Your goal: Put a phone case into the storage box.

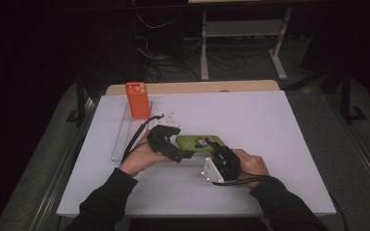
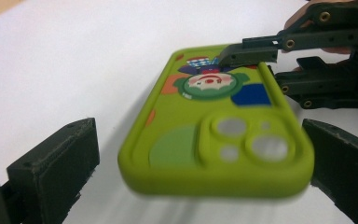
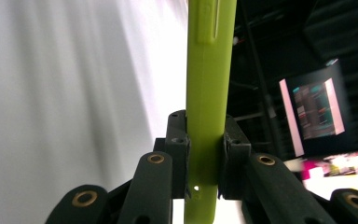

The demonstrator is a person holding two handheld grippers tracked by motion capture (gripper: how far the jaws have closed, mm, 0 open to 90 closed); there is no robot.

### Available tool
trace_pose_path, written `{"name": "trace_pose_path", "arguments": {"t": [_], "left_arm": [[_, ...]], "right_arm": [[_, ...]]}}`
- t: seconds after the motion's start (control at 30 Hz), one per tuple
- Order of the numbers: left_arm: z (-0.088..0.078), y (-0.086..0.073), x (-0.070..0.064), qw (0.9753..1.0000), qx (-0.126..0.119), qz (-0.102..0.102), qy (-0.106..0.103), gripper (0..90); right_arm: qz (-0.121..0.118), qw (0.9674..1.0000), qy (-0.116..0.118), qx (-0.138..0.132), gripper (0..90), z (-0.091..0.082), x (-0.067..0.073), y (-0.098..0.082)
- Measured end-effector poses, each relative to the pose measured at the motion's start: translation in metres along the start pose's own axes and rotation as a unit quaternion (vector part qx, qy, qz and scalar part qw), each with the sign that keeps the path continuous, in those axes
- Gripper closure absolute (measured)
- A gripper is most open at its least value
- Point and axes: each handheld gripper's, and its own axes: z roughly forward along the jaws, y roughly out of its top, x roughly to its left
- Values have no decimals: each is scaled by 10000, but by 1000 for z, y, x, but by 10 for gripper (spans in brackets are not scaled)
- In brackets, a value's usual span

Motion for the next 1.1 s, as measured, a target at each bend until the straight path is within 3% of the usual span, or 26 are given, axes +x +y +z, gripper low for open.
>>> {"name": "trace_pose_path", "arguments": {"t": [0.1, 0.17, 0.2, 0.33, 0.37, 0.43, 0.47, 0.53, 0.57, 0.6, 0.67, 0.7, 0.83, 0.9, 0.97, 1.0, 1.1], "left_arm": [[-2, -1, 1, 9999, -134, 32, 41, 0], [-3, -1, 1, 9998, -209, -52, 49, 0], [-3, -1, 1, 9997, -224, -50, 54, 0], [-5, -1, 2, 9992, -374, -131, 112, 0], [-5, 0, 4, 9991, -400, -47, 144, 0], [-6, 0, 5, 9986, -467, -151, 171, 0], [-6, 0, 6, 9983, -515, -183, 200, 0], [-6, -1, 6, 9978, -549, -319, 208, 0], [-6, -1, 6, 9978, -554, -298, 225, 0], [-6, -1, 7, 9977, -566, -283, 237, 0], [-6, -1, 7, 9978, -542, -274, 260, 0], [-6, -1, 7, 9977, -549, -292, 287, 0], [-4, 0, 7, 9970, -615, -345, 308, 0], [-2, 0, 6, 9966, -639, -400, 329, 0], [-1, 0, 6, 9962, -677, -414, 366, 0], [1, 0, 5, 9955, -734, -481, 363, 0], [2, 2, 7, 9950, -787, -474, 384, 0]], "right_arm": [[279, 9994, 181, 50, 762, 2, -8, -3], [741, 9964, 387, 113, 761, 2, -11, -4], [1146, 9923, 458, 111, 761, 2, -12, -4], [1678, 9832, 704, 132, 761, 4, -21, -9], [1859, 9793, 787, 130, 761, 4, -23, -11], [2215, 9709, 908, 96, 761, 5, -28, -13], [2578, 9608, 1014, 75, 761, 5, -28, -14], [2897, 9501, 1161, 32, 761, 7, -32, -17], [3153, 9398, 1315, 38, 761, 8, -34, -18], [3347, 9321, 1387, 47, 761, 8, -35, -19], [3586, 9213, 1501, 55, 761, 10, -37, -20], [3773, 9122, 1595, 48, 761, 11, -37, -21], [4103, 8936, 1819, 33, 761, 14, -39, -25], [4301, 8818, 1935, 19, 761, 15, -40, -26], [4581, 8646, 2064, -49, 761, 16, -41, -27], [4654, 8594, 2118, -51, 761, 16, -41, -28], [4756, 8515, 2207, -112, 761, 15, -42, -28]]}}
